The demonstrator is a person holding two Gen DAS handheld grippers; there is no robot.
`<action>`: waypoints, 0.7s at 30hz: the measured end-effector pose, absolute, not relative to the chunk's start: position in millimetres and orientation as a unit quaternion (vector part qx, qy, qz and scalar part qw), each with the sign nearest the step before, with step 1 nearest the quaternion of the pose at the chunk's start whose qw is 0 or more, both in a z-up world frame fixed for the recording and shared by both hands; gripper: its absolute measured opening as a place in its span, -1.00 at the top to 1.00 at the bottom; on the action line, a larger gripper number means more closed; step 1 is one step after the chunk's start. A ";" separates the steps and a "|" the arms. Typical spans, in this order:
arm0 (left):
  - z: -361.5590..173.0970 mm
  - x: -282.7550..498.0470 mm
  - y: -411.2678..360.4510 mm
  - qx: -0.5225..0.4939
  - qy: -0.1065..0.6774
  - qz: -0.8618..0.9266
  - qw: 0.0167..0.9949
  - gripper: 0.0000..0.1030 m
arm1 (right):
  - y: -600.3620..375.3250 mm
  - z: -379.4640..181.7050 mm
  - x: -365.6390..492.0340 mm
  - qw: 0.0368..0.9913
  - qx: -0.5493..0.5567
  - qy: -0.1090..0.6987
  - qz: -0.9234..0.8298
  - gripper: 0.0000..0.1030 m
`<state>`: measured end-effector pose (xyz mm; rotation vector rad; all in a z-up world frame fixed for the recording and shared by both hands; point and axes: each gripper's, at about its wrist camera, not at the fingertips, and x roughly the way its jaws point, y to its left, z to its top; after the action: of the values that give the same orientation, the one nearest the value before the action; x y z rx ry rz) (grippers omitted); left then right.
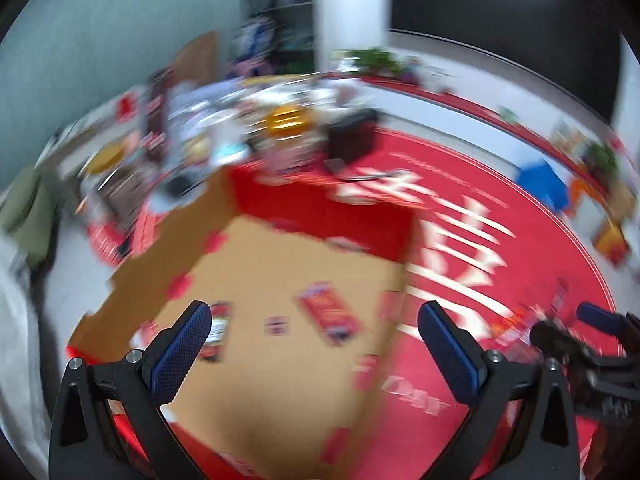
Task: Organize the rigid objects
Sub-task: 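Move left tool to the red lighter while right tool approaches the pink pen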
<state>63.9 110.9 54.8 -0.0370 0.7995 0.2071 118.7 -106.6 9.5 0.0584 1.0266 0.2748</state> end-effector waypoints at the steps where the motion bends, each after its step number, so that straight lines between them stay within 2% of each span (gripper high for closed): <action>1: 55.4 67.4 90.8 0.004 0.389 0.079 0.918 -1.00 | -132.3 5.9 114.1 0.863 0.043 0.494 0.102 -0.91; 6: 22.2 106.2 -9.1 0.134 0.411 0.015 0.901 -1.00 | -218.1 -14.7 98.9 0.843 0.115 0.524 0.037 -0.91; 11: -17.7 146.4 -69.3 0.243 0.417 -0.023 0.876 -1.00 | -260.8 -25.1 80.1 0.835 0.141 0.531 0.021 -0.91; 21: -58.7 183.8 -84.8 0.282 0.458 -0.037 0.842 -1.00 | -265.9 -39.4 75.1 0.820 0.145 0.550 0.064 -0.91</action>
<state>183.8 -84.8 -58.7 0.5955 0.9677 -0.0791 75.1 -265.9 -39.4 0.3083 1.1710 0.1354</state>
